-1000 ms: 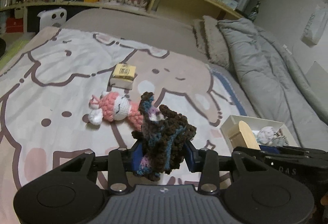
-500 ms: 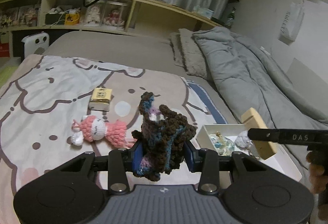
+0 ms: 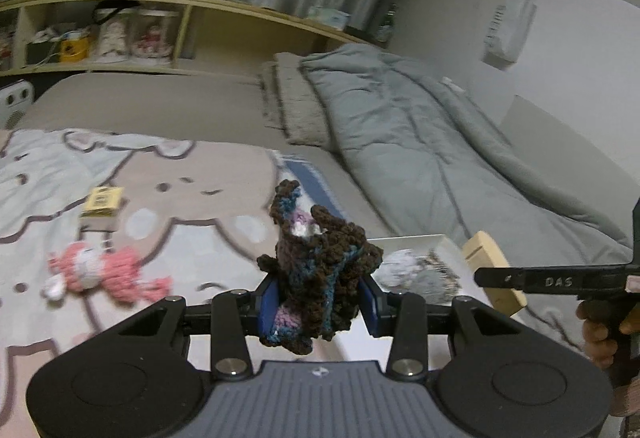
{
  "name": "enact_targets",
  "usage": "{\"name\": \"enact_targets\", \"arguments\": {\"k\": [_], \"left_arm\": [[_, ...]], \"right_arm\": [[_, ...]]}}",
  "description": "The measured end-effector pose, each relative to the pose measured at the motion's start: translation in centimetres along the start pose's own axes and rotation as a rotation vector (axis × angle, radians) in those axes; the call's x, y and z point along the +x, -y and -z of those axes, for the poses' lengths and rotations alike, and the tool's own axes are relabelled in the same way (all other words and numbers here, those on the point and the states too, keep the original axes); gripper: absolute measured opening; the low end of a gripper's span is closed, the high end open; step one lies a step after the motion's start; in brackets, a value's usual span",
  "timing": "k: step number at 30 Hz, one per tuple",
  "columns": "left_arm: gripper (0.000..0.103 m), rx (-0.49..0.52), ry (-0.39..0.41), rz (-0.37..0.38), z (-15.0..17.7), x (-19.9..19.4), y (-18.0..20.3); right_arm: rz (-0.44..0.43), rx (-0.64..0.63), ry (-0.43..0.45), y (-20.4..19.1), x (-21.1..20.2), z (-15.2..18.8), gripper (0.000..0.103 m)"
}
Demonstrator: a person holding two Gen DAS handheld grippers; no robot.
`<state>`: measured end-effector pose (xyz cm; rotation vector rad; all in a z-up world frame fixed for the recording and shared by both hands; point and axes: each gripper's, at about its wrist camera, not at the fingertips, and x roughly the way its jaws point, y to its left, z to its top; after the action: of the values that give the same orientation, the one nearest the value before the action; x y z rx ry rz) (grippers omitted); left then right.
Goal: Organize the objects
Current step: 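Lift and carry the crochet toy and wooden block over the white box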
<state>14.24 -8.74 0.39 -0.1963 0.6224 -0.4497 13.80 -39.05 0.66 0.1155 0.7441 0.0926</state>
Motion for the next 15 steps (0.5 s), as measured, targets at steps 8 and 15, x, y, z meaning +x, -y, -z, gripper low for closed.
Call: {"name": "enact_targets", "arguments": {"k": [8,15], "left_arm": [[0.043,0.021,-0.038,0.103,1.0,3.4,6.1],[0.043,0.018,-0.093,0.182,2.6,7.4,10.8]], "right_arm": [[0.061,0.013,-0.013,5.3,-1.2,1.1,0.044],[0.105,0.028,-0.027,9.5,-1.6,2.2,0.044]]}}
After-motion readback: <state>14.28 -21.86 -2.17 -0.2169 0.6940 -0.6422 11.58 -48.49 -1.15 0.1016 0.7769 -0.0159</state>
